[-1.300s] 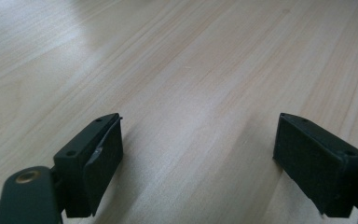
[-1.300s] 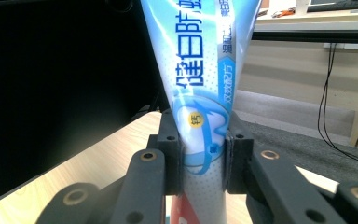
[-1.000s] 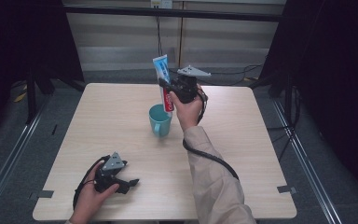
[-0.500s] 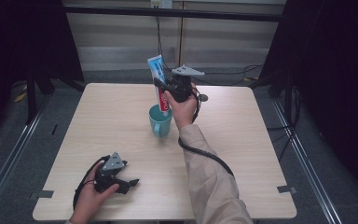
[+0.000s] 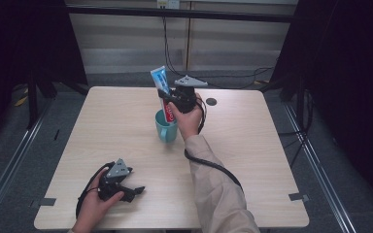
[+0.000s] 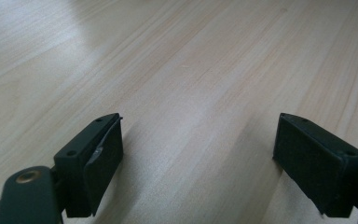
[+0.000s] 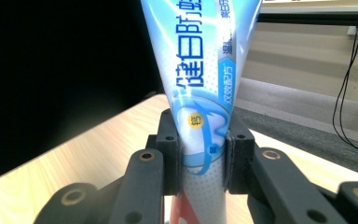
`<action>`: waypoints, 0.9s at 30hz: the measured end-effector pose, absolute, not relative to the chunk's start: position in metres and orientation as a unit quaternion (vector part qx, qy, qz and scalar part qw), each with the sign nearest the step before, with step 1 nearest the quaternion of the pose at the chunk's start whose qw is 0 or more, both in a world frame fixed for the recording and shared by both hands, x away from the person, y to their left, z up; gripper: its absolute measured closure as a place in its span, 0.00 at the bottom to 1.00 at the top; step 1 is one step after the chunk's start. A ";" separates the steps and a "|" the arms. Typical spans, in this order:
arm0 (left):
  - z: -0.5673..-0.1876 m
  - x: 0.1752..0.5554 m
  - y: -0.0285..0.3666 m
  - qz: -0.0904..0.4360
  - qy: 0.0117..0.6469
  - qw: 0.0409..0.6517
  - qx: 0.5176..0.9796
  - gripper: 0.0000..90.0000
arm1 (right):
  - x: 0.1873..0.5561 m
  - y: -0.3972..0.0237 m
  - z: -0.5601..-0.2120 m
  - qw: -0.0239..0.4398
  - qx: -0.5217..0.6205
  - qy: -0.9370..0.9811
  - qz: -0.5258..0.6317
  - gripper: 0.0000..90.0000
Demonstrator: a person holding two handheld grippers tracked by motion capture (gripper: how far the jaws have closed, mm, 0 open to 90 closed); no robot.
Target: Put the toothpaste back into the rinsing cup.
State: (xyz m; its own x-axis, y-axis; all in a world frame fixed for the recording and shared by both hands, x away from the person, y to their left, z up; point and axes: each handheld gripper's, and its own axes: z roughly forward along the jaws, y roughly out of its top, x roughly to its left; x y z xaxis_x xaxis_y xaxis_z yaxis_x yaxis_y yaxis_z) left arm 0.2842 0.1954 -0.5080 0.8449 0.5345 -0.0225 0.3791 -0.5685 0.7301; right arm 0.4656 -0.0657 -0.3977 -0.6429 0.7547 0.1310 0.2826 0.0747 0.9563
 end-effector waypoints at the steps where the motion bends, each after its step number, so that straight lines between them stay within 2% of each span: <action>1: -0.508 0.284 0.195 0.101 0.260 0.385 0.880 0.17 | 0.465 -0.066 -0.399 0.207 0.366 0.707 0.569 0.80; 21: -0.508 0.284 0.195 0.099 0.261 0.386 0.879 0.17 | 0.454 -0.068 -0.433 0.200 0.373 0.740 0.522 0.78; 27: -0.508 0.284 0.195 0.099 0.261 0.386 0.879 0.17 | 0.452 -0.071 -0.431 0.195 0.382 0.737 0.522 0.73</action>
